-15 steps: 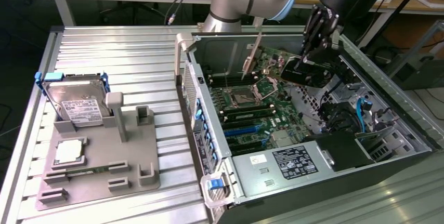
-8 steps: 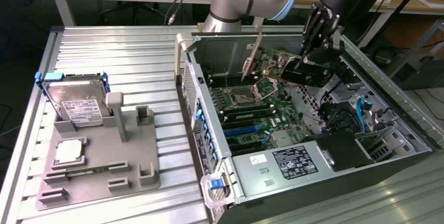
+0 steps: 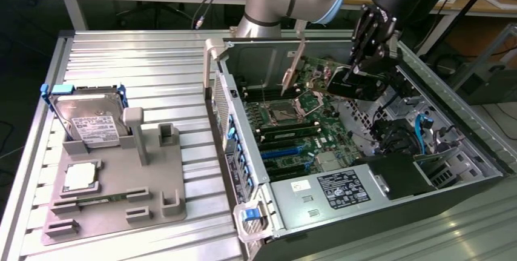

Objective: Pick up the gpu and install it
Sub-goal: 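Insert the gpu into the slot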

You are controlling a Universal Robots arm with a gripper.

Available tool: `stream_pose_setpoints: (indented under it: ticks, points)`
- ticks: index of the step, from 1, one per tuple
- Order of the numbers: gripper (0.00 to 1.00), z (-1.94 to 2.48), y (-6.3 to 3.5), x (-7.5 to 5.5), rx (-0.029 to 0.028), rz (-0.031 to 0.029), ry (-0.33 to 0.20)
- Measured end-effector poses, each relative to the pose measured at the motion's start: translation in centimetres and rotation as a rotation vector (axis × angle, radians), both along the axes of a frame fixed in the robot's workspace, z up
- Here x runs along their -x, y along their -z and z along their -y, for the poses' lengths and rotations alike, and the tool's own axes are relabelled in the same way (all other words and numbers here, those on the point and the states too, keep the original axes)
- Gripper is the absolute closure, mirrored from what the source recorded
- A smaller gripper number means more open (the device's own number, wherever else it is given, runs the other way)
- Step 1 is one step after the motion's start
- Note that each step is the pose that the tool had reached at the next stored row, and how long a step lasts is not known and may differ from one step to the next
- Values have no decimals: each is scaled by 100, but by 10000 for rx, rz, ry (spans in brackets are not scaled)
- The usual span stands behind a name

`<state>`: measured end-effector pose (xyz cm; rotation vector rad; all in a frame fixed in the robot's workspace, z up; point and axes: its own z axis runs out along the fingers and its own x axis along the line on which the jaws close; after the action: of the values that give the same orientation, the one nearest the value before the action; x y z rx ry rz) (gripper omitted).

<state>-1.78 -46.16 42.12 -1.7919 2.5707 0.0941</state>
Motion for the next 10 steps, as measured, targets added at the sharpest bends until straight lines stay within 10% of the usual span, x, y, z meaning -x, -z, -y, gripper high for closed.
stream_pose_setpoints:
  ticks: [10]
  points:
    - [73,0,0,0,0,0,-701]
